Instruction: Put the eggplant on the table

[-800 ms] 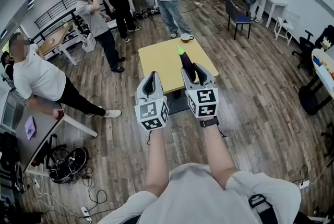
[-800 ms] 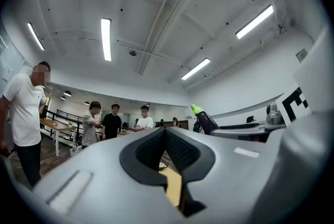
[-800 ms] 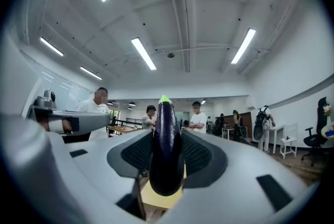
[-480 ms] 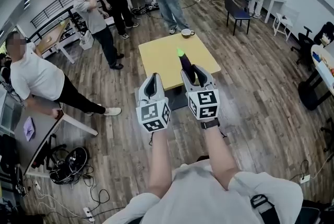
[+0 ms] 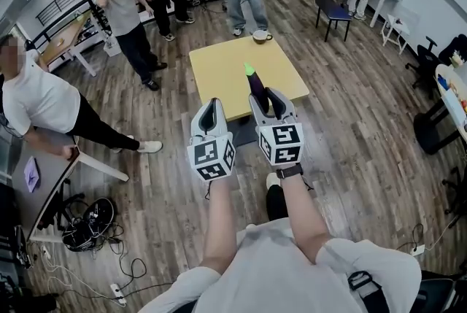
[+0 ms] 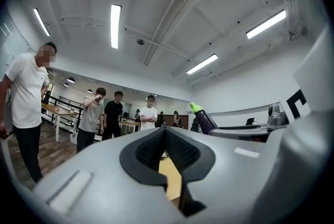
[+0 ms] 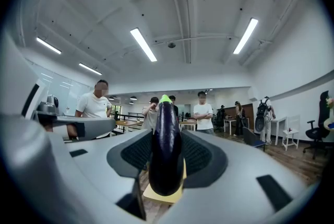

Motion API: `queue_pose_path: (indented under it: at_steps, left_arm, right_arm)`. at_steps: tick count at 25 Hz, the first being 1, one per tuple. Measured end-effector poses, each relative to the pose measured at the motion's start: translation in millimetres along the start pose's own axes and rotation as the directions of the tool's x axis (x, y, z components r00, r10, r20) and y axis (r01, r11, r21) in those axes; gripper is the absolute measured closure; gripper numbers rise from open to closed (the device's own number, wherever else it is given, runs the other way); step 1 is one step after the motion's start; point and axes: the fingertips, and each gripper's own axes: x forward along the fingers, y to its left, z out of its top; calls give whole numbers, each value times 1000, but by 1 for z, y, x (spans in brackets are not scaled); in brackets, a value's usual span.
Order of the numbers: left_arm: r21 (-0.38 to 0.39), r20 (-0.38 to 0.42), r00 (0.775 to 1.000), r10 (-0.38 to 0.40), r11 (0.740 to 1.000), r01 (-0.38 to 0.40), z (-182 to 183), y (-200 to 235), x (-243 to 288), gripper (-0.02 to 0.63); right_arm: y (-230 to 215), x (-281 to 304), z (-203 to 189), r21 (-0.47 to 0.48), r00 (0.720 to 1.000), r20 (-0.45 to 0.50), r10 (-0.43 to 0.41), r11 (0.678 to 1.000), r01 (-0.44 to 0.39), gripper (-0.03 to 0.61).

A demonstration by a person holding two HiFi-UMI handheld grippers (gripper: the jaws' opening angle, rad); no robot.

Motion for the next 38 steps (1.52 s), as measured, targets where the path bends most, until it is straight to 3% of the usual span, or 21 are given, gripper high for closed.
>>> queue_pose_path:
  at_steps: [5, 15, 23, 29, 35, 38]
  left_arm:
    - [32, -10, 1000, 16, 999, -15, -8, 13, 60, 604]
    - [111, 27, 997, 67, 991, -70, 21, 42, 191, 604]
    - [107, 57, 993, 103, 988, -108, 18, 52, 290, 604]
    - [73, 40, 995, 90, 993, -92, -7, 44, 342, 604]
    - [144, -24, 997, 73, 987, -69, -33, 54, 384, 604]
    - [119, -49, 997, 61, 991, -55, -46, 64, 408, 604]
  right_arm:
    - [-30, 63, -8, 46, 999, 6, 40, 998, -40, 403]
    - [-87, 198, 36, 62, 987, 95, 129, 989, -135, 403]
    - [-135, 274, 38, 17, 977, 118, 178, 983, -182, 403]
    - [-186, 308, 10, 41, 983, 87, 161, 985, -165, 403]
    - [-215, 346, -24, 93, 991, 24, 134, 986, -136, 403]
    - [-218, 370, -35, 96, 990, 5, 140, 986, -140, 403]
